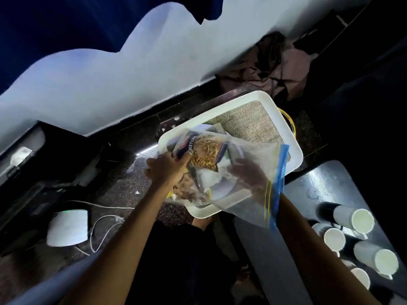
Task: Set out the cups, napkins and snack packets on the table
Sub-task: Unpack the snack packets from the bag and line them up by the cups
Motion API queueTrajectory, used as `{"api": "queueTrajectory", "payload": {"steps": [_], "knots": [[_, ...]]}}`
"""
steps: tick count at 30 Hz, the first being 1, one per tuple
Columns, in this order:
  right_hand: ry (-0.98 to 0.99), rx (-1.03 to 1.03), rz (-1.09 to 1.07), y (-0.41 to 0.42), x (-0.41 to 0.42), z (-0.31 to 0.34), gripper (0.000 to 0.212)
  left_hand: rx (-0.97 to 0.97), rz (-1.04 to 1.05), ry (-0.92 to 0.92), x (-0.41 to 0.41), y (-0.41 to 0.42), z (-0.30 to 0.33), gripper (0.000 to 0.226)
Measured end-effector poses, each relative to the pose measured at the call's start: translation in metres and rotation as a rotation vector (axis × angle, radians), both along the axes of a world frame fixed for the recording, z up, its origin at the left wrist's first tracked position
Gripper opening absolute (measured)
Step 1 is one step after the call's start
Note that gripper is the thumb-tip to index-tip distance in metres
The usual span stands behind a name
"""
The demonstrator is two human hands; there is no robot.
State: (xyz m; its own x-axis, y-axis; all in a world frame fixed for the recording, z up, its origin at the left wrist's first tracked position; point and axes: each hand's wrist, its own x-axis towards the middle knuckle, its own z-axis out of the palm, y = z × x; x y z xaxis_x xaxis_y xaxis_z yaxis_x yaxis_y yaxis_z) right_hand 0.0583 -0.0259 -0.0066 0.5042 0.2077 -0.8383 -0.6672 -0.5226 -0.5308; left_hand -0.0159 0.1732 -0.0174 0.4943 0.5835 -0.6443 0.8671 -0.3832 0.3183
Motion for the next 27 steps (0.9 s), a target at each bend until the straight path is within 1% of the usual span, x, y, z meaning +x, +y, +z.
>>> {"api": "queueTrajectory", "payload": {"steps": [2, 5, 6, 7, 9, 11, 12, 13, 15, 16, 17, 19, 21, 22, 24, 27], "knots": [[-0.040, -0.012, 0.044, 0.002, -0.004, -0.003, 0.046, -0.098, 0.053, -0.025, 0.002, -0.002, 0.002, 0.068], [-0.082, 0.035, -0.006, -0.001, -0.016, -0.004, 0.037, -0.226, 0.096, -0.069, 0.003, -0.002, 0.003, 0.073], [-0.087, 0.053, -0.008, -0.001, -0.018, 0.001, 0.036, -0.283, 0.120, -0.106, 0.004, -0.002, 0.004, 0.073], [-0.071, 0.111, -0.010, 0.000, -0.019, 0.010, 0.035, -0.386, 0.173, -0.166, 0.005, -0.002, 0.004, 0.070], [-0.072, 0.189, -0.057, 0.001, -0.019, 0.022, 0.041, -0.625, 0.304, -0.272, 0.006, -0.003, 0.003, 0.057], [-0.076, 0.238, -0.123, 0.000, -0.020, 0.027, 0.053, -0.729, 0.365, -0.293, 0.009, -0.002, 0.001, 0.047], [-0.072, 0.264, -0.136, -0.002, -0.021, 0.027, 0.059, -0.762, 0.377, -0.280, 0.010, -0.001, 0.000, 0.047], [-0.069, 0.296, -0.132, -0.002, -0.022, 0.029, 0.058, -0.800, 0.383, -0.255, 0.012, -0.001, 0.000, 0.053], [-0.065, 0.344, -0.105, -0.007, -0.020, 0.027, 0.035, -0.892, 0.381, -0.186, 0.017, -0.003, 0.002, 0.072], [-0.061, 0.358, -0.100, -0.009, -0.019, 0.025, 0.030, -0.923, 0.381, -0.149, 0.019, -0.004, 0.002, 0.077], [-0.054, 0.385, -0.083, -0.012, -0.017, 0.023, 0.034, -0.945, 0.384, -0.118, 0.020, -0.006, 0.002, 0.078], [-0.073, 0.397, -0.052, -0.017, -0.018, 0.021, 0.040, -0.984, 0.399, -0.084, 0.022, -0.009, 0.002, 0.072], [-0.050, 0.360, -0.093, -0.022, -0.020, 0.023, 0.038, -1.027, 0.410, -0.092, 0.022, -0.011, 0.001, 0.061], [-0.041, 0.384, -0.135, -0.026, -0.021, 0.023, 0.041, -1.038, 0.422, -0.108, 0.021, -0.011, -0.002, 0.055], [-0.087, 0.408, -0.197, -0.034, -0.023, 0.026, 0.041, -1.029, 0.470, -0.156, 0.018, -0.011, -0.006, 0.049], [-0.138, 0.368, -0.238, -0.046, -0.020, 0.040, 0.036, -1.004, 0.536, -0.317, 0.009, -0.004, -0.010, 0.044]]}}
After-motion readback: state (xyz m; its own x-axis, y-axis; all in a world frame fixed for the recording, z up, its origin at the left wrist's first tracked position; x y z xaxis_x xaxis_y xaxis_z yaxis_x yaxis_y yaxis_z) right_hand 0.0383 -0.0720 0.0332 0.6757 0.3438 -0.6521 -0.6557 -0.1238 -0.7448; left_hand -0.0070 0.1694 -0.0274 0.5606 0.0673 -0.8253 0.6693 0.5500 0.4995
